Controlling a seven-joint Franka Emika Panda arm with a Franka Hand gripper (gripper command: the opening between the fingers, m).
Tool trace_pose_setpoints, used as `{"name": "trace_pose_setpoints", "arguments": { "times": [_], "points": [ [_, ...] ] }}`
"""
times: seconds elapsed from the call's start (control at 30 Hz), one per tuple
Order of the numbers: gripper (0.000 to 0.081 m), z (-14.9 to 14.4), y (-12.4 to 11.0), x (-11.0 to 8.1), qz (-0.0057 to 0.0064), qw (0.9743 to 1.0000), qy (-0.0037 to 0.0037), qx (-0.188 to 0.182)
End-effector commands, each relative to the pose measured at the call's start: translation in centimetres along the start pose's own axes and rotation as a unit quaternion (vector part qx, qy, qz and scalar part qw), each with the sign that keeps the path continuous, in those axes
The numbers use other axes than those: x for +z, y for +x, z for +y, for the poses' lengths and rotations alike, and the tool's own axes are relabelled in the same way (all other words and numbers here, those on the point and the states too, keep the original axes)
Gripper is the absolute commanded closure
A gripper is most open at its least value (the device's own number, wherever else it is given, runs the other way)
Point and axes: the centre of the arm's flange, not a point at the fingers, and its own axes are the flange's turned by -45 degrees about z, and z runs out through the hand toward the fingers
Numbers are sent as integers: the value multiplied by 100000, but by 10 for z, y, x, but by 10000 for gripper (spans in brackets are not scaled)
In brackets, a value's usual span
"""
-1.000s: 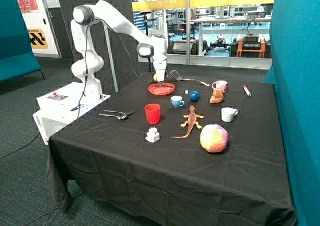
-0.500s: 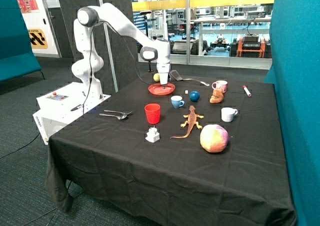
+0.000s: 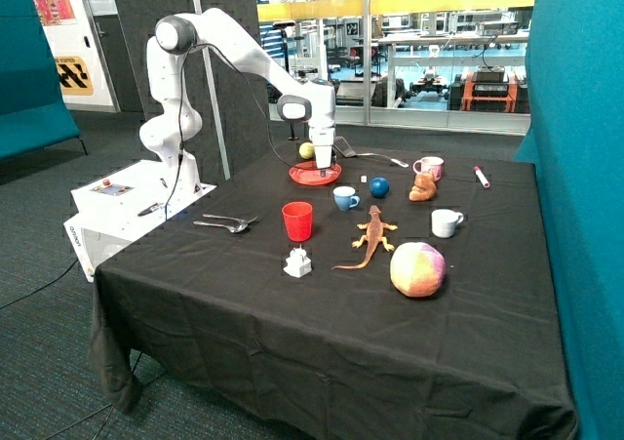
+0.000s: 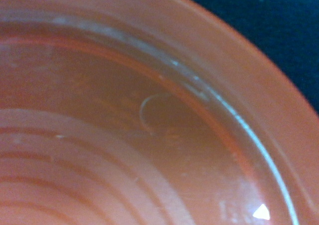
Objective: Set the table
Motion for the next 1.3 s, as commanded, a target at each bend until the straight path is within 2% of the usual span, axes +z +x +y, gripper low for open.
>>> {"name": "trace_pose_setpoints", "arguments": {
  "times": [0.0,0.3,0.83,1.27],
  "points": [
    [298,17,-4,5,118,100000,193,-173],
    [302,25,-13,9,118,100000,193,-167],
    [310,12,-15,16,119,99997,192,-747],
    [361,13,-30,26,118,100000,193,100]
  ]
}}
